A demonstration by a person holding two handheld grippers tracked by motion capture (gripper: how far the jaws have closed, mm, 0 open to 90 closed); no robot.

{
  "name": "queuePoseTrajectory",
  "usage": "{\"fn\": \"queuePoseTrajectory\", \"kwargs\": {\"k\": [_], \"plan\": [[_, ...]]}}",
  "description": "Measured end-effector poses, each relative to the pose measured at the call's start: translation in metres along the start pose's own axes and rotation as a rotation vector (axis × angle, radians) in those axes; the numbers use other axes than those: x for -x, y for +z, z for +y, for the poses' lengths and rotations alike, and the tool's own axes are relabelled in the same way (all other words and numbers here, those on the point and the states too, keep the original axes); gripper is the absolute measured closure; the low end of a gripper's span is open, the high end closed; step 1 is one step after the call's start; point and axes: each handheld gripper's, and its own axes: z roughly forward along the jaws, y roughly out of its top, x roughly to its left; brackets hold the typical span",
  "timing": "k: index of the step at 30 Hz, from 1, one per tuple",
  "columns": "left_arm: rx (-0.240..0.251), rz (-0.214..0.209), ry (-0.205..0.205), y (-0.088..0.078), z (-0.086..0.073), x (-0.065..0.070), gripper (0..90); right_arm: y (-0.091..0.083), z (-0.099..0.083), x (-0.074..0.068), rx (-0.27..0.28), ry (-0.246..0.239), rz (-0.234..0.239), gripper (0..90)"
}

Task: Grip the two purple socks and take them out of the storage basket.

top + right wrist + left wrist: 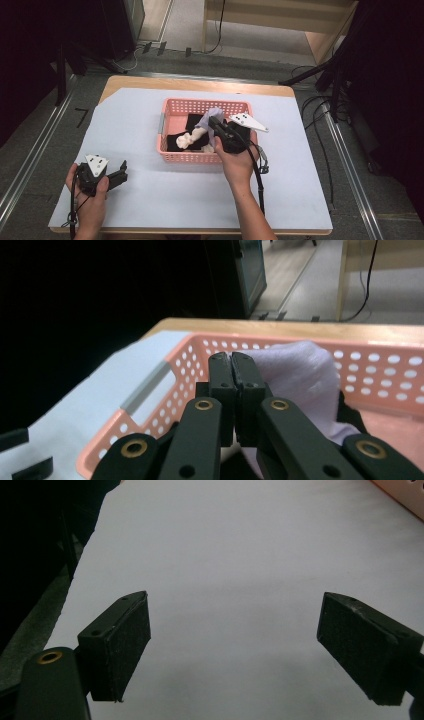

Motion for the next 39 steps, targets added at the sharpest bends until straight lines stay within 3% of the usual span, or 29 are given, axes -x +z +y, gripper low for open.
{"fn": "queuePoseTrajectory", "kwargs": {"k": [5,8,14,22,26,35,39], "plan": [[0.003,0.0,-0.004,0.0,0.0,0.0,14.6,0.016,-0.014,0.008,-0.14,-0.027,-0.091,88.6],[0.003,0.0,-0.003,0.0,0.0,0.0,14.7,0.023,-0.021,0.014,-0.185,-0.016,-0.134,88.4],[0.0,-0.001,-0.002,0.0,0.0,0.0,14.7,0.029,-0.03,0.022,-0.209,-0.001,-0.165,83.9],[0.007,-0.001,0.0,0.0,0.0,0.001,14.7,0.04,-0.036,0.019,-0.221,0.003,-0.14,61.7],[0.007,-0.001,-0.001,0.0,0.0,0.001,14.7,0.048,-0.039,0.018,-0.256,-0.007,-0.161,59.4],[0.004,-0.001,-0.002,0.0,0.0,0.0,14.7,0.065,-0.043,0.02,-0.308,0.04,-0.21,50.7],[0.003,-0.005,0.001,0.0,0.0,0.001,14.7,0.073,-0.044,0.017,-0.38,0.065,-0.239,53.5]]}}
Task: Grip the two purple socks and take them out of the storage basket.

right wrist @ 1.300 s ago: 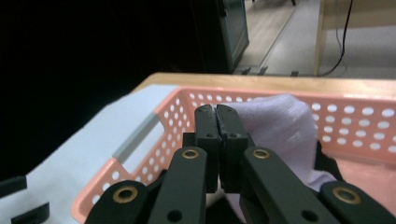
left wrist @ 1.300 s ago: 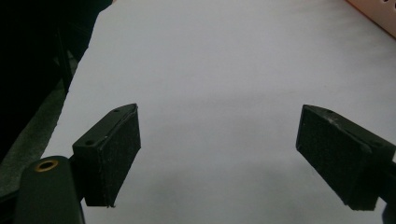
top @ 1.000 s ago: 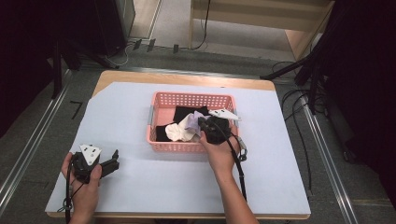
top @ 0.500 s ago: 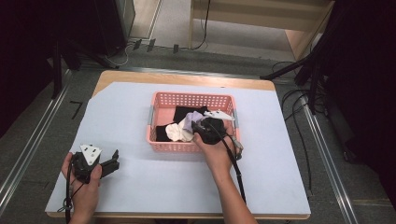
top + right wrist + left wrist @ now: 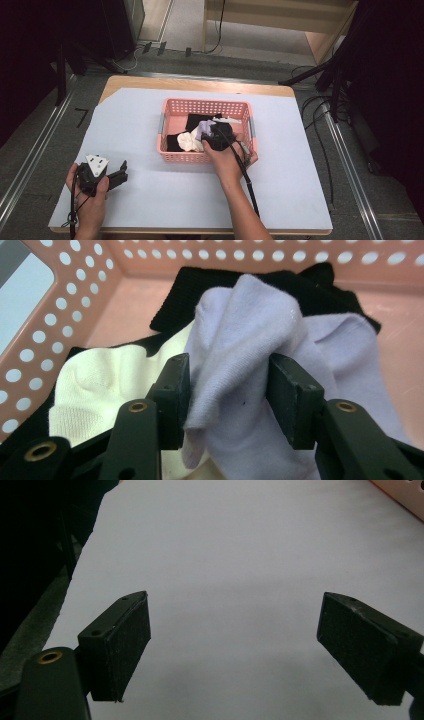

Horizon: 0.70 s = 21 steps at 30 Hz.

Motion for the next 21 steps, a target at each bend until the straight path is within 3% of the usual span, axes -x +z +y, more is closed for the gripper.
{"fn": "queuePoseTrajectory", "kwargs": {"k": [2,4,6,9,10,13,15,21], "plan": [[0.003,-0.003,0.002,0.0,0.0,0.0,14.8,0.002,0.002,-0.001,-0.047,0.015,-0.003,58.5],[0.002,-0.003,0.004,0.0,0.0,0.0,14.8,0.002,0.002,-0.001,-0.078,0.016,-0.011,69.7],[0.002,-0.004,0.004,0.0,0.0,0.0,14.8,0.001,0.001,0.0,-0.07,-0.013,-0.025,79.5],[-0.001,-0.005,0.003,0.0,0.0,0.0,14.8,-0.001,-0.002,0.002,-0.025,-0.039,-0.027,81.6],[0.002,-0.009,0.003,0.001,0.0,0.0,14.9,-0.006,-0.006,0.004,0.051,-0.069,-0.03,82.4],[0.001,-0.006,0.008,0.001,0.0,0.001,14.9,-0.014,-0.008,0.008,0.142,-0.077,-0.01,82.5],[0.002,-0.004,0.01,0.001,0.0,0.001,14.9,-0.021,-0.008,0.01,0.192,-0.049,0.016,82.3],[-0.006,0.001,0.017,0.001,0.0,0.002,14.8,-0.035,-0.009,0.013,0.262,-0.042,0.102,82.1]]}}
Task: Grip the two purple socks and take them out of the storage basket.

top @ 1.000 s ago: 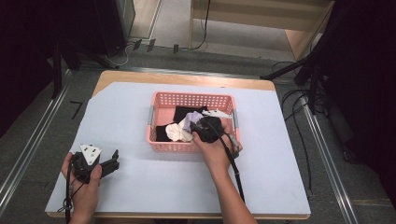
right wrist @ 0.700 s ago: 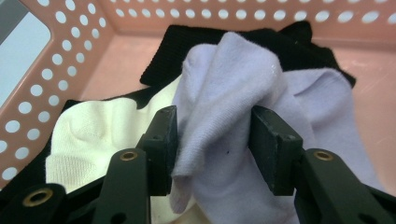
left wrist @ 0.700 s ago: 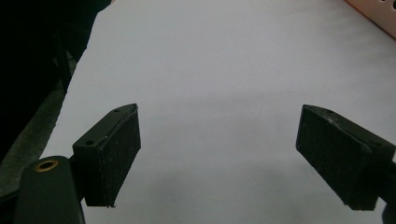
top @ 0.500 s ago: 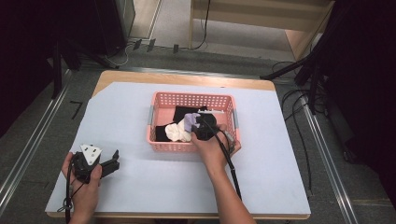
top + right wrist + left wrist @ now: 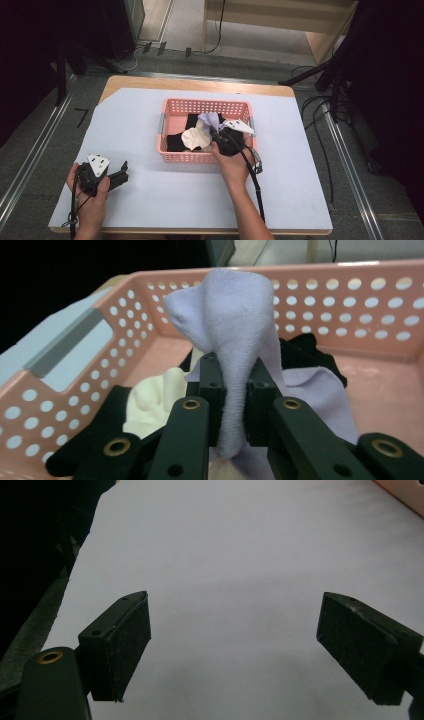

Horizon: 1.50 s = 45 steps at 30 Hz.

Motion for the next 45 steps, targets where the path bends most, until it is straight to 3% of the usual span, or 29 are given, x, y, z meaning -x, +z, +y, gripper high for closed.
{"fn": "queuePoseTrajectory", "kwargs": {"k": [2,6,10,13,17,24,28,32,38,45], "plan": [[0.002,-0.001,0.004,0.0,0.0,0.0,14.9,-0.004,0.001,0.0,0.031,-0.001,0.038,82.1],[0.006,0.002,0.006,0.001,0.0,0.001,14.9,-0.006,0.004,-0.003,0.037,-0.005,0.104,81.6],[0.003,0.001,0.006,0.0,0.0,0.001,14.9,-0.002,0.004,-0.017,0.002,-0.031,0.183,77.1],[0.003,-0.002,0.003,0.0,0.0,0.0,14.9,0.0,0.004,-0.022,-0.005,-0.016,0.209,74.9],[0.001,-0.001,0.01,0.0,0.0,0.001,14.9,-0.005,0.003,-0.018,-0.015,-0.015,0.215,75.2],[0.004,0.004,0.013,0.001,0.0,0.002,14.8,-0.016,0.001,-0.009,0.02,0.001,0.236,70.2],[-0.002,0.006,0.016,0.0,0.0,0.002,14.9,-0.025,-0.001,-0.004,0.027,-0.033,0.213,86.0],[0.001,0.007,0.017,0.0,0.0,0.002,14.9,-0.028,-0.002,0.002,0.044,-0.02,0.202,86.8],[0.007,0.008,0.018,0.001,0.0,0.002,14.9,-0.035,0.004,0.004,0.112,0.007,0.199,86.9],[0.002,0.006,0.017,0.0,0.0,0.002,14.9,-0.034,0.015,0.008,0.211,-0.034,0.148,86.8]]}}
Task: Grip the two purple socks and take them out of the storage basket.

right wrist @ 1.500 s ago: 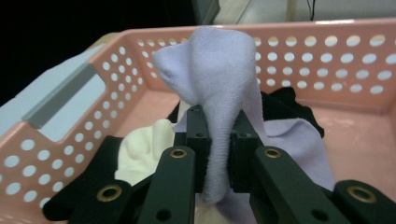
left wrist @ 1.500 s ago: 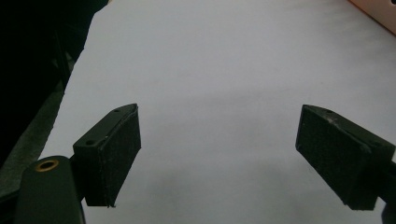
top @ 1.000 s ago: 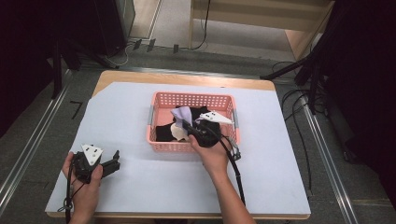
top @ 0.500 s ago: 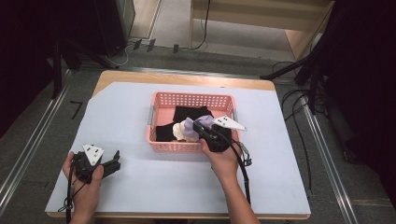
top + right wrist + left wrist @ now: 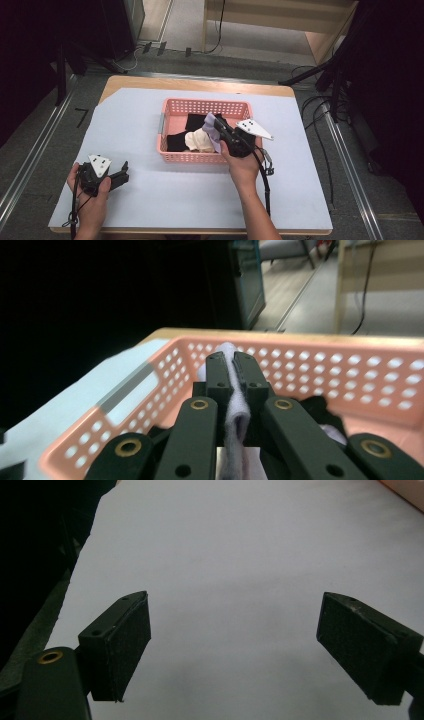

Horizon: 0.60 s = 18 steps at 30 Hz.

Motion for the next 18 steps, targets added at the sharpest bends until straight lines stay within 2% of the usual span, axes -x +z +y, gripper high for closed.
{"fn": "queuePoseTrajectory", "kwargs": {"k": [1,2,6,10,13,14,18], "plan": [[0.0,0.0,0.0,0.0,0.0,0.0,14.9,0.0,0.0,0.0,0.0,0.0,0.0,86.8],[0.0,-0.001,-0.001,0.0,0.0,0.0,14.9,0.001,0.003,0.005,0.03,-0.006,-0.009,86.8],[-0.003,-0.001,-0.001,0.0,0.0,0.0,14.9,-0.001,0.008,0.011,0.085,-0.017,-0.028,86.8],[0.004,0.0,-0.003,0.0,0.0,0.0,14.9,-0.01,0.018,0.022,0.168,-0.043,-0.061,86.8],[0.005,0.002,-0.002,0.0,0.0,0.0,14.9,-0.016,0.022,0.03,0.197,-0.043,-0.077,86.9],[0.003,0.002,-0.003,0.0,0.0,0.0,14.9,-0.024,0.025,0.04,0.217,-0.059,-0.116,86.9],[0.001,0.002,0.001,0.0,0.0,0.0,14.9,-0.04,0.028,0.06,0.243,-0.045,-0.194,86.8]]}}
